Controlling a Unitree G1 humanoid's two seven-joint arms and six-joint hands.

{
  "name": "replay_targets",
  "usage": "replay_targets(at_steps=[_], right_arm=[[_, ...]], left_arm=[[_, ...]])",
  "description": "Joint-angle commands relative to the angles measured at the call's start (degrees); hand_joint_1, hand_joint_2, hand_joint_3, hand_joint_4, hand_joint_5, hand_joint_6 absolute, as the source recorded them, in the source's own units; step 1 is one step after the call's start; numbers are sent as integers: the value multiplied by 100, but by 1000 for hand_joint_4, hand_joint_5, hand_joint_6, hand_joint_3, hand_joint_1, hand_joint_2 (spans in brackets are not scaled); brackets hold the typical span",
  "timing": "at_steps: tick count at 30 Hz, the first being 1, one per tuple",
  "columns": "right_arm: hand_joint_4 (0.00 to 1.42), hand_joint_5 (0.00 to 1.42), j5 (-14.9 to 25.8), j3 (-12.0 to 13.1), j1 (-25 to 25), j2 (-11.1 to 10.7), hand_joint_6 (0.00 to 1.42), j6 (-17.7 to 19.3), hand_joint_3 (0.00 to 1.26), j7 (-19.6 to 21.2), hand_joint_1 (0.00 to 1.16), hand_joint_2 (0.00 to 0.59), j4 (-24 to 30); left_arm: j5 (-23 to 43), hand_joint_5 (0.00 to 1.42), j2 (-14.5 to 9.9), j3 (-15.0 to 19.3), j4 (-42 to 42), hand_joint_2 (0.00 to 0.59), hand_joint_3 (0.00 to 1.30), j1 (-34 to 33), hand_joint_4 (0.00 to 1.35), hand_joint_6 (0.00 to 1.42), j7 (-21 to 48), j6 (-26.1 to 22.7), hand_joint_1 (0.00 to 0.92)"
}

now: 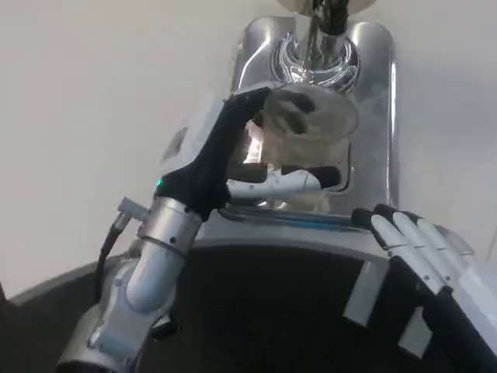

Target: Grasp the cup under the faucet to collect the drink, then remove the cup.

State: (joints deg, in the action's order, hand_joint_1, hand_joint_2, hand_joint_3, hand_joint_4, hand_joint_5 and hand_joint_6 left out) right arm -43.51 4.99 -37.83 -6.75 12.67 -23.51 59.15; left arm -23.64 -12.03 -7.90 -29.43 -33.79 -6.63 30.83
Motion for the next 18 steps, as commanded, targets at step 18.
replay_targets(at_steps=[18], right_arm=[[0, 0, 641, 855, 86, 69, 2, 266, 55, -427, 677, 291, 85]], left_arm=[[-70, 1337, 241, -174, -2589, 110, 1061, -1585, 1176, 1424, -888, 754, 766]])
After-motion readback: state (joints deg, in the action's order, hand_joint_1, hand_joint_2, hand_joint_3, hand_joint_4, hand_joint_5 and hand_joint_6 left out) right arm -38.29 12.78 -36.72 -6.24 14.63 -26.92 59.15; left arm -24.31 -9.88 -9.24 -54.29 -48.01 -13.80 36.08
